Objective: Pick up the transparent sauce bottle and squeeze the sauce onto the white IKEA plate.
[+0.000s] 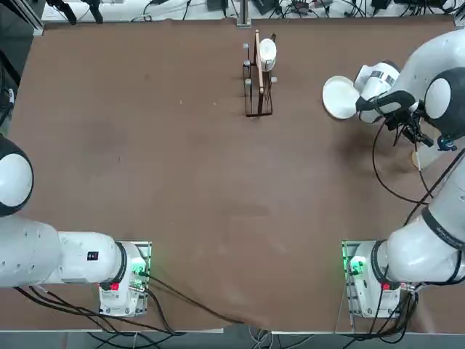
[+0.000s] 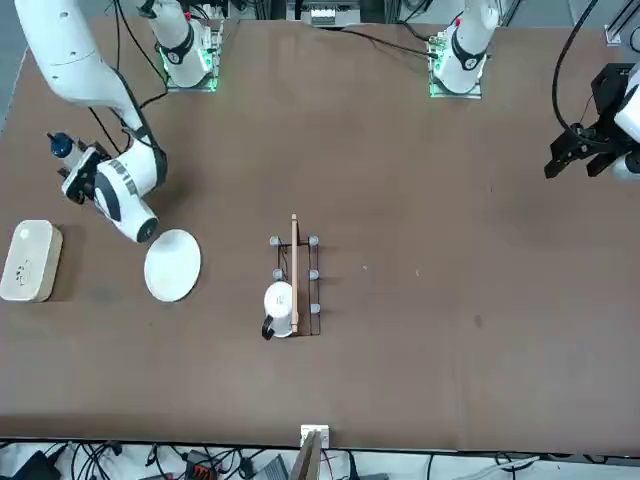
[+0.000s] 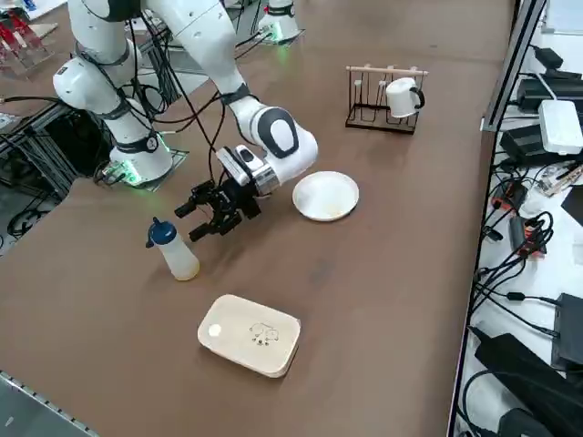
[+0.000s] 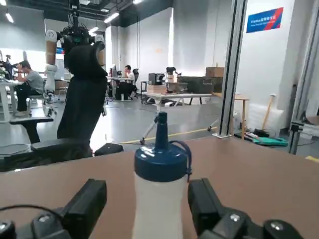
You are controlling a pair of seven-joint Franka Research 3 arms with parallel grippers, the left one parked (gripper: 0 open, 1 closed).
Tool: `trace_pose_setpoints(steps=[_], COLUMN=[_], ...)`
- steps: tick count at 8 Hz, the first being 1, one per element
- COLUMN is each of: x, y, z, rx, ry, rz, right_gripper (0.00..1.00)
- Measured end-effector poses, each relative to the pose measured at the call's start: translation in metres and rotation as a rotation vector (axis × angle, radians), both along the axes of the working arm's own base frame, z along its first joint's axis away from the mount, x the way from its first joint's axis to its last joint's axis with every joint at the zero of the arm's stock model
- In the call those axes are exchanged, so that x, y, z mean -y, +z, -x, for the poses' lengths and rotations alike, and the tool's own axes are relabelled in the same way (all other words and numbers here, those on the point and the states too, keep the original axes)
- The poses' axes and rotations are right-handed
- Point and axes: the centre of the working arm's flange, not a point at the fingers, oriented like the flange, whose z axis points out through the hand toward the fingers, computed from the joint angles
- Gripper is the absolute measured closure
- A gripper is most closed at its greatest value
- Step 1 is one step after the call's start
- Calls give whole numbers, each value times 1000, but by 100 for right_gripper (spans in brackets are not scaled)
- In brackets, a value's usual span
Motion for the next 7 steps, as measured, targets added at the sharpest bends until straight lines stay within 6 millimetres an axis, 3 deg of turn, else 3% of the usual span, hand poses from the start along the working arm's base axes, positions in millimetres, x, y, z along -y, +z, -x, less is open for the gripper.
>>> trace_pose_setpoints(steps=[4,7], x=[30,47], y=[-52,-67], z=[22,41], rx=[-78,-121], ry=[-4,-4], rz=[20,35], right_gripper=[0,1])
